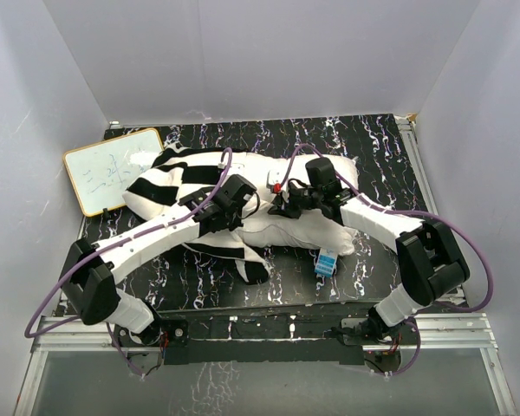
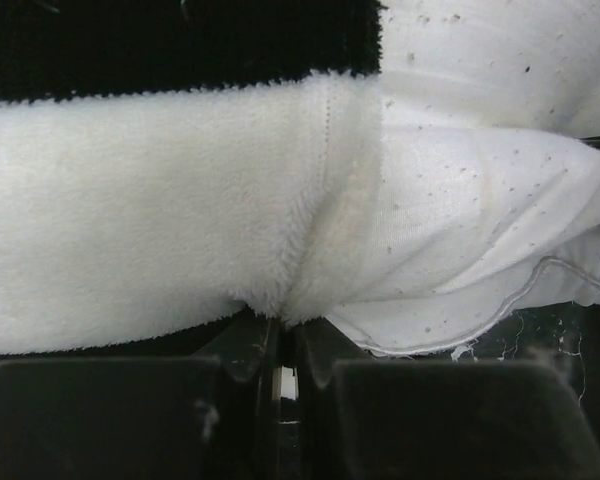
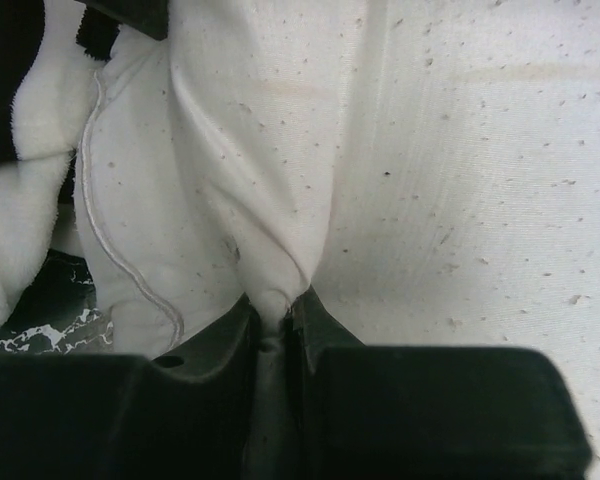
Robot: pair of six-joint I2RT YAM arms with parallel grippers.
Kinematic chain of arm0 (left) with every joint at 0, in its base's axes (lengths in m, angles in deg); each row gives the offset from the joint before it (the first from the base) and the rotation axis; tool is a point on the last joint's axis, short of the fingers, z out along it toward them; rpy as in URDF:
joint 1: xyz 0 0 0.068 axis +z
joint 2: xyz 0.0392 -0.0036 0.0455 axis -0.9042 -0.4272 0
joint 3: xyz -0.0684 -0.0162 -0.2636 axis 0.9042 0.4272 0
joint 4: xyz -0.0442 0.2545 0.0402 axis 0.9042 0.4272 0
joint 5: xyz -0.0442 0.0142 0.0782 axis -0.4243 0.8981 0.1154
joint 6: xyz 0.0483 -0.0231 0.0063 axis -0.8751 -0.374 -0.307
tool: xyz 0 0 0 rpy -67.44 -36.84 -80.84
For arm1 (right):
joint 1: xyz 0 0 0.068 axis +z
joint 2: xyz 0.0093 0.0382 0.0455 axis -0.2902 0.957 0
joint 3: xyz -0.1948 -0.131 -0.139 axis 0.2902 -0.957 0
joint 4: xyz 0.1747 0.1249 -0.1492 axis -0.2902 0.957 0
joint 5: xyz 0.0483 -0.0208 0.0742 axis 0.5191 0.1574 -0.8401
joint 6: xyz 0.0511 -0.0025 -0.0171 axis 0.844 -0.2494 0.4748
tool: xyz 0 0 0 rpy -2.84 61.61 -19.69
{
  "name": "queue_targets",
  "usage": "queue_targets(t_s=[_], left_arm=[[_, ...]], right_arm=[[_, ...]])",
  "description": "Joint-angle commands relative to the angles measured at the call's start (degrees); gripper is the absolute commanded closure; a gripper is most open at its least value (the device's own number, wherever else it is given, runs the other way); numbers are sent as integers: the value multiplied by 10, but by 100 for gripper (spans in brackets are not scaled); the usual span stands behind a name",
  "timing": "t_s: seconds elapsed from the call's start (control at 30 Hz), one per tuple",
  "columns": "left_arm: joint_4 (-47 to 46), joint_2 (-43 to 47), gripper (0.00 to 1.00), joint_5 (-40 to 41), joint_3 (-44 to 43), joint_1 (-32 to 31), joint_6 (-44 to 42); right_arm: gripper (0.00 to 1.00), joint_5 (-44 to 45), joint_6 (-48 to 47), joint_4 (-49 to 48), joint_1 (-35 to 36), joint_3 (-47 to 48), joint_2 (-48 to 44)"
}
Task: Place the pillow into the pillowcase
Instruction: Stuff the pillow into the pillowcase.
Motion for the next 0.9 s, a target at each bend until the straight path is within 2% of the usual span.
queue_targets(t_s=[0.0,0.1,0.23,0.4,0.5,0.57,0.63,0.73,0.8,0.87], left_arm=[[-8,20,100,2,-13,6,-36],[-72,62,100,-143,4,6,-64],[-158,109,100,-355,15,6,-59],[-264,96,100,-508,7,6,-31],[-346,84,100,-576,39,7,7],[-392,92,100,-589,90,6,36],[-399,112,100,-553,150,6,41],[-381,143,100,-493,238,11,45],[-367,167,84,-471,277,15,53],[-340,197,70,-454,288,15,54]], right_arm=[[92,3,43,16,-2,-2,19],[92,7,85,-14,-1,10,20],[92,14,164,-72,-1,72,33],[92,53,277,-110,20,192,79],[92,107,295,-156,40,142,89],[92,129,285,-206,44,62,91],[92,125,263,-214,43,-4,91],[92,21,182,-178,43,-60,75],[92,-62,64,-27,44,-38,67],[86,-94,-35,78,44,-28,59]])
